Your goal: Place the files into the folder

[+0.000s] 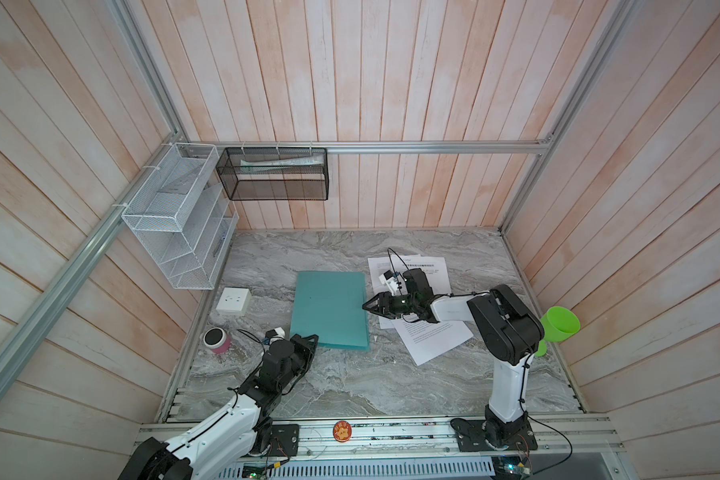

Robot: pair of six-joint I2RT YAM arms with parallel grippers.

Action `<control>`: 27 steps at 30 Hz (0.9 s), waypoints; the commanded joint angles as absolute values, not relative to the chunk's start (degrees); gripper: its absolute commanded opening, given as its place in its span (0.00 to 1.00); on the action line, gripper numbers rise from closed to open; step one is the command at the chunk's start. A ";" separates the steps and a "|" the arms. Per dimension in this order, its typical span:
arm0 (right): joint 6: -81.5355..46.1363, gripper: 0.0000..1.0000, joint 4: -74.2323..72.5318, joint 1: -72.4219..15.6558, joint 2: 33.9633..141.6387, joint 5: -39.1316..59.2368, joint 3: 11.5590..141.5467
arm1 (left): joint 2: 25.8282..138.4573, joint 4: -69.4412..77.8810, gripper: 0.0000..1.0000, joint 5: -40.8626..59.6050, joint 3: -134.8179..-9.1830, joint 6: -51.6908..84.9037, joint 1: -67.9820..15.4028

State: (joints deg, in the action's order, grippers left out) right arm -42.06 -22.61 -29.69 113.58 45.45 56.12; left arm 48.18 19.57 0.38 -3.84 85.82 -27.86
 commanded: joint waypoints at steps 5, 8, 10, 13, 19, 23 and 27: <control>-46.88 0.47 -30.80 -29.92 113.88 48.74 54.24 | 46.83 21.79 0.00 0.94 -2.69 86.93 -27.51; -47.12 0.44 -31.29 -30.29 114.59 49.36 54.65 | 46.17 22.01 0.00 1.14 -2.43 87.19 -27.52; -47.15 0.44 -31.33 -30.64 115.33 49.64 54.96 | 45.92 21.98 0.00 1.23 -2.41 87.06 -27.51; -47.38 0.43 -31.30 -30.94 116.40 49.86 55.45 | 45.82 22.43 0.00 1.23 -2.13 87.18 -27.51; -47.22 0.43 -30.47 -31.21 116.50 49.32 55.44 | 45.31 22.62 0.00 1.19 -1.89 87.19 -27.51; -47.33 0.43 -30.36 -31.61 117.15 49.65 55.50 | 45.44 22.90 0.00 1.32 -2.10 87.10 -27.52; -48.82 0.43 -33.15 -32.40 118.25 51.29 55.36 | 46.67 23.92 0.00 2.06 -2.45 86.58 -27.51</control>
